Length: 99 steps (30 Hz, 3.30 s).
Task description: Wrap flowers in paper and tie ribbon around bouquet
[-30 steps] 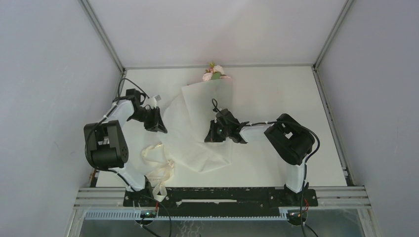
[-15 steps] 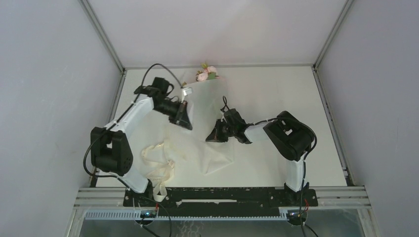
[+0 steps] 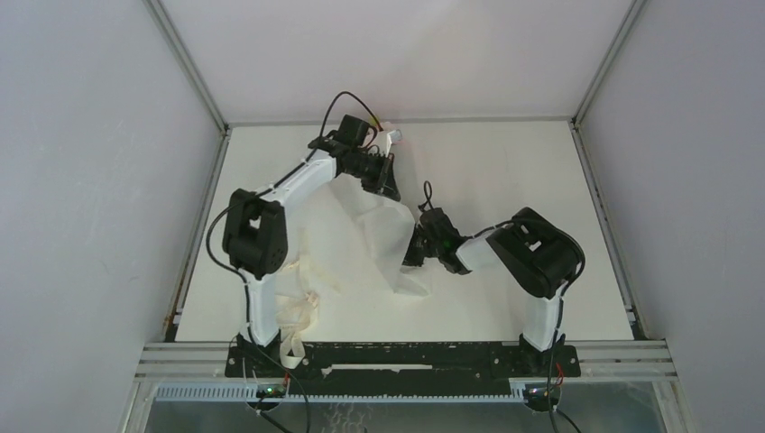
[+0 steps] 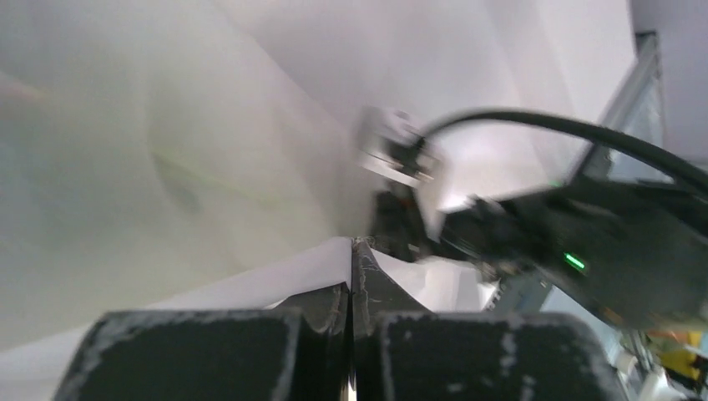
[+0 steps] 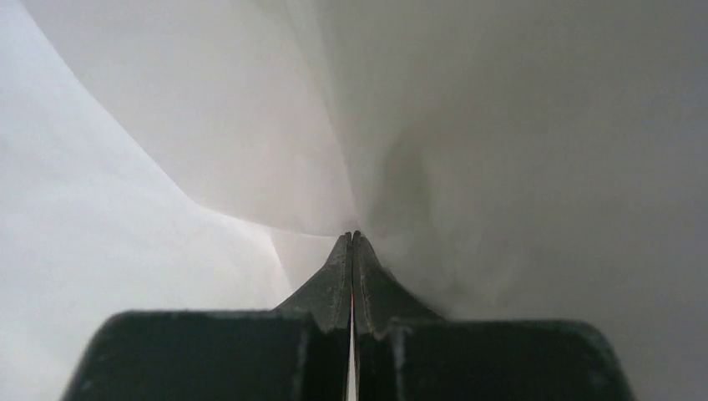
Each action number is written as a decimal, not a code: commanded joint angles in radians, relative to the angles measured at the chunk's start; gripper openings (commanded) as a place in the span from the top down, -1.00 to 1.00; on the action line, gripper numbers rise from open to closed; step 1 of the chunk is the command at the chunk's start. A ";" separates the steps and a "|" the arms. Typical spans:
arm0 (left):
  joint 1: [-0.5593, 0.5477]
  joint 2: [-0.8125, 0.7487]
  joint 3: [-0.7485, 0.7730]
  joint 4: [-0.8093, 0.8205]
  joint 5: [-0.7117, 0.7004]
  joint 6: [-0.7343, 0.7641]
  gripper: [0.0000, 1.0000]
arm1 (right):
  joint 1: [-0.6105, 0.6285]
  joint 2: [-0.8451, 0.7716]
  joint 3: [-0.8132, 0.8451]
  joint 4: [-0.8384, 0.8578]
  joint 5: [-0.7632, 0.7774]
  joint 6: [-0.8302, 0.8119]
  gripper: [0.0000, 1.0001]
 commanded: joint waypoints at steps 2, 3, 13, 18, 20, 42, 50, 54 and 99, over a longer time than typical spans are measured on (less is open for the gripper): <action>-0.006 0.109 0.085 0.094 -0.129 -0.023 1.00 | 0.029 -0.160 -0.047 -0.125 0.111 0.026 1.00; -0.010 0.123 0.086 0.090 -0.147 -0.011 1.00 | 0.035 -0.187 -0.056 -0.152 0.124 0.026 1.00; -0.034 0.167 0.028 0.078 -0.215 0.070 1.00 | -0.012 -0.476 -0.099 -0.580 0.281 -0.151 0.34; -0.046 0.142 0.014 0.075 -0.231 0.081 1.00 | -0.102 -0.473 -0.074 -0.638 0.299 -0.324 -0.19; -0.053 0.121 0.011 0.071 -0.230 0.086 1.00 | -0.118 -0.431 -0.074 -0.612 0.291 -0.360 -0.29; -0.135 0.138 0.064 0.057 -0.143 0.031 1.00 | 0.062 -0.174 -0.119 -0.109 0.071 -0.145 0.94; -0.135 0.235 0.079 0.064 -0.211 0.078 1.00 | 0.174 -0.324 -0.144 -0.328 0.301 -0.068 0.58; -0.135 0.230 0.054 0.065 -0.213 0.093 1.00 | 0.173 -0.479 -0.158 -0.505 0.381 -0.121 0.36; -0.148 -0.312 -0.173 -0.089 -0.208 0.403 -0.30 | -0.135 -0.155 -0.032 -0.198 0.055 -0.300 1.00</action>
